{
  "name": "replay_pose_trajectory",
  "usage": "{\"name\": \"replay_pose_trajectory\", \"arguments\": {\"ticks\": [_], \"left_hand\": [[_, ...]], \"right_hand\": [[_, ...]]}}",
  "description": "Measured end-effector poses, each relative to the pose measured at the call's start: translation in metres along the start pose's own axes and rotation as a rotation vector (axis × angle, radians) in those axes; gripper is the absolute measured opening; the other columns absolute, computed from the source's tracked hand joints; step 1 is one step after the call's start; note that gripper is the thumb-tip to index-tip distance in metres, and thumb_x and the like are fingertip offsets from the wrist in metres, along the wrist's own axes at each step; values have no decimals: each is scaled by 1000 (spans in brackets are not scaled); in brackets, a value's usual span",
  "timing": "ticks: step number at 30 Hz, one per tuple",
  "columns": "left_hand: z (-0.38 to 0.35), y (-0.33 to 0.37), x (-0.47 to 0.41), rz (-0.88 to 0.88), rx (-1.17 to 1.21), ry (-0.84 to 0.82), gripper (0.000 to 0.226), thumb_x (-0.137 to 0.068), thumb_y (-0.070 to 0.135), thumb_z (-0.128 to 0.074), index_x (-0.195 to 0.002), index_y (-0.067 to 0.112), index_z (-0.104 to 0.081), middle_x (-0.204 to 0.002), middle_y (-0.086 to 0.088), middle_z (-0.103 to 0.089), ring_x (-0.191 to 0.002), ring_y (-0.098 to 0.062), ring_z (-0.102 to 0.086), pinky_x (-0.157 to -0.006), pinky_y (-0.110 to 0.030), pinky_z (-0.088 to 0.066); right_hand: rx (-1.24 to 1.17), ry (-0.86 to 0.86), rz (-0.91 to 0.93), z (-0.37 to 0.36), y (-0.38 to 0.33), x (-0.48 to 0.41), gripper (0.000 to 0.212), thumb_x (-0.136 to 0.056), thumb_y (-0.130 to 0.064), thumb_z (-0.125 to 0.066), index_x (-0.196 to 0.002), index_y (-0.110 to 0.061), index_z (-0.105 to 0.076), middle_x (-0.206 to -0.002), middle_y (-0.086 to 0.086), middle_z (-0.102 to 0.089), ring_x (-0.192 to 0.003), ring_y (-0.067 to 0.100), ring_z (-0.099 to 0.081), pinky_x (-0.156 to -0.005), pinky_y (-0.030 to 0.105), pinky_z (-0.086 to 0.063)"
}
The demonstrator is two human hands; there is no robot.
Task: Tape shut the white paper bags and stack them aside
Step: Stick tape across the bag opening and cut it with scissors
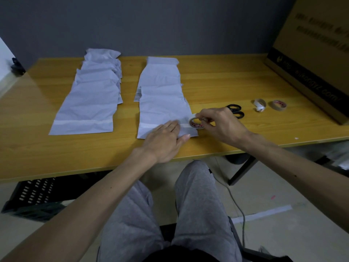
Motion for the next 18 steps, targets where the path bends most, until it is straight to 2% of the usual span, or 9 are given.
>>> {"name": "replay_pose_trajectory", "arguments": {"ticks": [5,10,14,18], "left_hand": [[9,0,-3,-20,24,48,55,-103,44,-20,-148,14,-33,-158,1,-24,-146,-11,-17,-119,-32,-14],[21,4,-1,66,4,266,39,-102,32,-36,-130,14,-58,-142,0,-50,-129,-18,-45,-104,-30,-33],[17,-2,-3,161,14,309,45,-96,37,-45,-134,14,-56,-143,-1,-50,-129,-19,-47,-107,-33,-35],[17,-1,-3,167,42,310,48,-95,38,-47,-136,14,-53,-145,-1,-48,-133,-17,-43,-109,-32,-32]], "right_hand": [[44,-42,45,7,-9,-10,20,-89,-4,-56,-104,-8,-68,-82,5,-66,-71,25,-61,-63,42,-51],[55,-61,50,6,-11,-11,22,-90,-4,-55,-108,-8,-68,-90,7,-69,-78,26,-63,-67,41,-52],[60,-81,52,2,-7,-8,22,-91,-7,-56,-110,-10,-68,-98,8,-71,-82,26,-64,-69,43,-53],[40,-100,39,0,-2,-8,23,-92,-7,-57,-112,-9,-68,-105,8,-71,-88,25,-66,-74,42,-53]]}}
Point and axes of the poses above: each hand's wrist, its own x-axis away from the middle knuckle, its own z-axis out of the back of the hand, y = z × x, the point moved 9 cm from there along -x, towards the middle knuckle
